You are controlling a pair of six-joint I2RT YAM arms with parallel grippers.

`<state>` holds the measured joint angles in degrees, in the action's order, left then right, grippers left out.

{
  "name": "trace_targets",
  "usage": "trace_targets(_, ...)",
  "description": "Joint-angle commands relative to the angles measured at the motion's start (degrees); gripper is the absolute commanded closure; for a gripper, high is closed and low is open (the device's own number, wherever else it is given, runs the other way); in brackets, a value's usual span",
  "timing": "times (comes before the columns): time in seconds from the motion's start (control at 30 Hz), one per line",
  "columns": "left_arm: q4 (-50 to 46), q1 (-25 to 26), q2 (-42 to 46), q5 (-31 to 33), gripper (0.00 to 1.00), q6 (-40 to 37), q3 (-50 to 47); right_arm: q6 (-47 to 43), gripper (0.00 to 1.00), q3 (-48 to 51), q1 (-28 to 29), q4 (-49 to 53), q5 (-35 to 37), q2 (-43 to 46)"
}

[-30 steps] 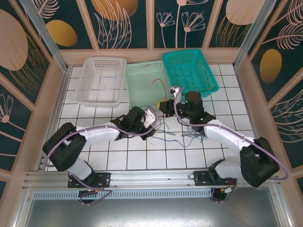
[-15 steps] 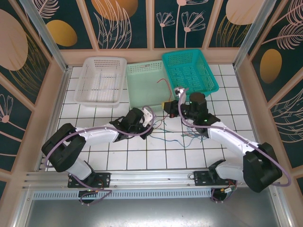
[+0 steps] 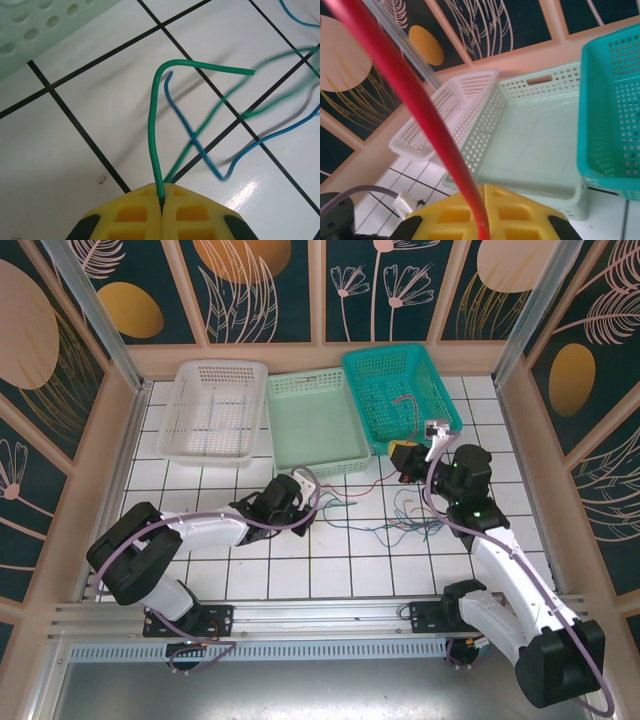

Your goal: Untangle the cables

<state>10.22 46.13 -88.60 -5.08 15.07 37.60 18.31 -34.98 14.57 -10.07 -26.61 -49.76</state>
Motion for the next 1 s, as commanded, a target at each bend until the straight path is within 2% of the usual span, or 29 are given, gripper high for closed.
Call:
trace_targets(0.0, -1.3, 0.0, 1.8, 2.2, 1.0, 0.7, -1.2, -2.7, 1.0, -1.4, -2.3, 5.2, 1.3, 1.6)
trace_targets(0.3, -0.6, 0.1, 3.0, 2.2, 1.0, 0.4, -1.2, -1.6, 1.0, -2.1, -6.7, 1.8, -0.1, 2.9)
trace_targets(0.4, -0.6, 0.1, 2.8, 2.5, 1.0, 0.1, -1.0, 0.9, 1.0, -1.6, -8.0, -2.8, 1.9, 3.2)
trace_targets(0.57, -0.4, 0.1, 3.0, 3.1, 1.0, 0.6, -1.3, 6.7, 1.0, -1.2, -12.2, -12.0, 9.4, 1.7)
trace_targets(0.8, 1.5, 0.1, 3.7, 3.6, 1.0, 1.1, -1.5, 15.7, 1.0, -0.7, -16.1, -27.5, 20.6, -8.6)
trace_targets(0.87, 1.7, 0.1, 3.7, 3.6, 1.0, 1.1, -1.4, 17.6, 1.0, -2.3, -17.6, -31.8, 20.0, -13.4)
trace_targets(0.97, 2.0, 0.1, 3.8, 3.7, 1.0, 1.1, -1.5, 16.6, 1.0, -7.9, -18.1, -33.1, 18.5, -21.0)
